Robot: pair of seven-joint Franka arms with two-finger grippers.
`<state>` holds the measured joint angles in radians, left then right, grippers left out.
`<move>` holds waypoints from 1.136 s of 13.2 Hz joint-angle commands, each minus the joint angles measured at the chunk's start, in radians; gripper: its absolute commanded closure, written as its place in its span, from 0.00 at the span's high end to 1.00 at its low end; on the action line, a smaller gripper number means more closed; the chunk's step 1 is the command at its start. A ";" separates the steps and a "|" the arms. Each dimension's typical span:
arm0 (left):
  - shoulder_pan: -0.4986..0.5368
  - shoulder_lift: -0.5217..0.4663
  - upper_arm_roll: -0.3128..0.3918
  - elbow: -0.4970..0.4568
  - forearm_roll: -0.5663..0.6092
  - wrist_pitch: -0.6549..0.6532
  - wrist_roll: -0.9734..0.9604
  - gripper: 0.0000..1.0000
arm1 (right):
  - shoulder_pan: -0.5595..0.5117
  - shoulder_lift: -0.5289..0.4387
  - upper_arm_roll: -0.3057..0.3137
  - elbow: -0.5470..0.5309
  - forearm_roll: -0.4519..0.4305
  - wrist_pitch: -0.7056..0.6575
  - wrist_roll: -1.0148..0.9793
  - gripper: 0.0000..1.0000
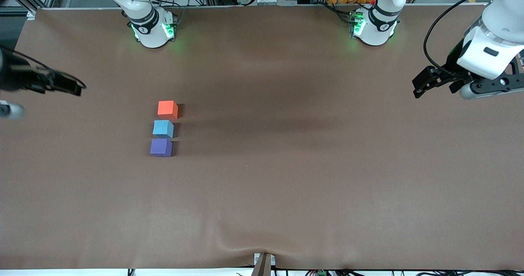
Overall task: Place blue block between orange and purple blocks
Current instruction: 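Open the right gripper and lift it off the light blue block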
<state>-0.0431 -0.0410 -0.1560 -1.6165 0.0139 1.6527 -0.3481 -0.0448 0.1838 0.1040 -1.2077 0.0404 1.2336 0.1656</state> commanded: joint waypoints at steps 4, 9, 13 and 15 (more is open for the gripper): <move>0.022 -0.033 0.022 0.010 0.008 -0.097 0.208 1.00 | -0.012 -0.253 0.003 -0.378 -0.002 0.228 -0.030 1.00; 0.038 -0.071 0.027 0.000 0.009 -0.162 0.285 1.00 | -0.017 -0.247 -0.006 -0.362 -0.010 0.222 -0.164 1.00; 0.065 -0.074 0.027 0.010 0.008 -0.163 0.287 1.00 | -0.015 -0.247 -0.004 -0.363 -0.007 0.221 -0.163 1.00; 0.065 -0.070 0.027 0.012 0.006 -0.163 0.287 1.00 | -0.015 -0.247 -0.004 -0.363 -0.004 0.221 -0.163 1.00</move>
<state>0.0124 -0.1038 -0.1230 -1.6088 0.0146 1.5055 -0.0785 -0.0456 -0.0332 0.0894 -1.5439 0.0380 1.4453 0.0203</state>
